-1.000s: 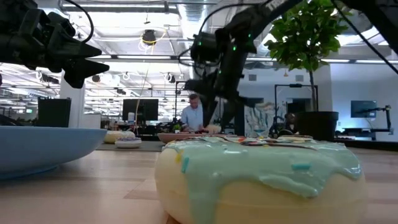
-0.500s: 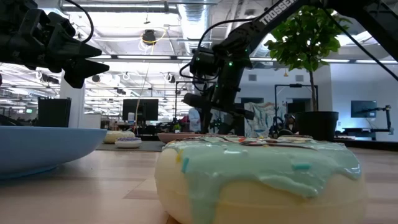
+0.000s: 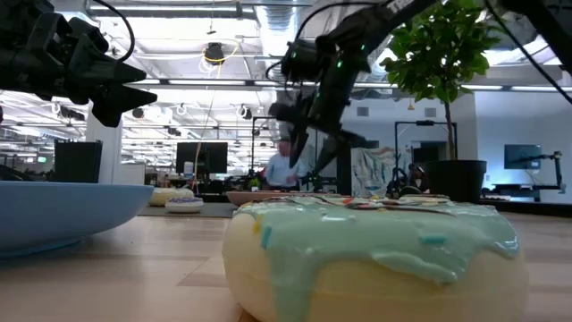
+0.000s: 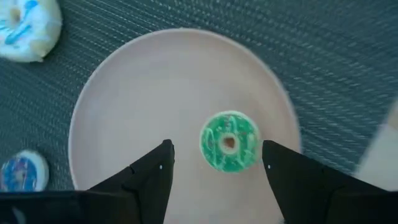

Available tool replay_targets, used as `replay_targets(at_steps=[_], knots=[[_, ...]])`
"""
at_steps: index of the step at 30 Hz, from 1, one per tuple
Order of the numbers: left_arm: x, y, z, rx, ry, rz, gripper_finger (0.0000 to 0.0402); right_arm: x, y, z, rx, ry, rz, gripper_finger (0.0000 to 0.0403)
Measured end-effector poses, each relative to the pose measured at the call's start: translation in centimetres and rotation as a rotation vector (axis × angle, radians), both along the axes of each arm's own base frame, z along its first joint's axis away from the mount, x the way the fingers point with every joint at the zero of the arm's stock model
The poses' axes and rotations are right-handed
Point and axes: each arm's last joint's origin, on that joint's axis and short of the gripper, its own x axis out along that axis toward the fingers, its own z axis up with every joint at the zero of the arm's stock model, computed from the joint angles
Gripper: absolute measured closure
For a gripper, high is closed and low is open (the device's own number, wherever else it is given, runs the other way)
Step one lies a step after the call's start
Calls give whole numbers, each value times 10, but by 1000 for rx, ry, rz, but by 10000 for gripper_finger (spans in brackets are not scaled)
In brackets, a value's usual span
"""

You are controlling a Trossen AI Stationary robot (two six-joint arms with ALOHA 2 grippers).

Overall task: Pick & Place donuts
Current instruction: Put the big white donut on the blue plate

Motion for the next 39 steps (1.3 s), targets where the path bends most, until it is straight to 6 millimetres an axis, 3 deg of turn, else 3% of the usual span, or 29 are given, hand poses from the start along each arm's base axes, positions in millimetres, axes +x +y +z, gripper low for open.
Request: replay_targets(at_steps=[7,13,17,20,27,34,39], knots=[[0,0,0,0,0,0,152,-14,33,43,-82,-2,162,168],[0,0,0,0,0,0,152,-27,92,61,-105,85,351,195],[0,0,0,0,0,0,152,-40,140,61,-171,194,488,241],[0,0,0,0,-1,0,152,-55,175,57,-191,178,590,282],[0,0,0,0,0,0,152,-115,246,41,-183,19,740,360],[0,0,0,0,0,0,152,-170,281,21,-145,-105,873,400],[0,0,0,0,0,0,152,-187,291,12,-118,-82,895,388]])
